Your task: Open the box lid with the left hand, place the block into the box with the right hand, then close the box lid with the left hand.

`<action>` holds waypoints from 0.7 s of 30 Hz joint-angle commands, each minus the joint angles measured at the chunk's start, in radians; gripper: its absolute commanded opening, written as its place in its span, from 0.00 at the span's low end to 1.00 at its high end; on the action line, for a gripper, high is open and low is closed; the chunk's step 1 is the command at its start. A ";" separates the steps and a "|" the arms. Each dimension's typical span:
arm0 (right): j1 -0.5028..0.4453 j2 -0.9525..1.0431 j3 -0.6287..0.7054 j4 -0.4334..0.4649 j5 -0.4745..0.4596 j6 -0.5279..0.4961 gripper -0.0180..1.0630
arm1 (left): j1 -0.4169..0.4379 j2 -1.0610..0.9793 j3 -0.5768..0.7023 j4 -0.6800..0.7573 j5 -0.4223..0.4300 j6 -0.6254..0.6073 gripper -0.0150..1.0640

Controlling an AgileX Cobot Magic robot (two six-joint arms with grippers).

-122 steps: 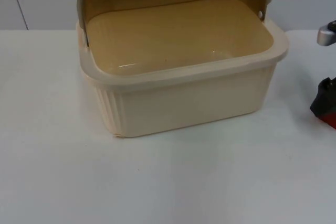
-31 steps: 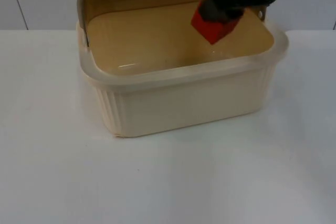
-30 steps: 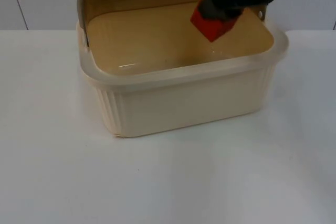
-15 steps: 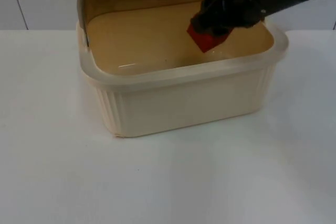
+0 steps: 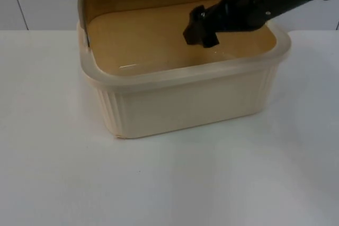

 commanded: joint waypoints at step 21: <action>-0.056 -0.485 -0.005 -0.115 0.315 0.217 0.99 | 0.003 -0.002 0.000 0.000 -0.002 0.000 0.55</action>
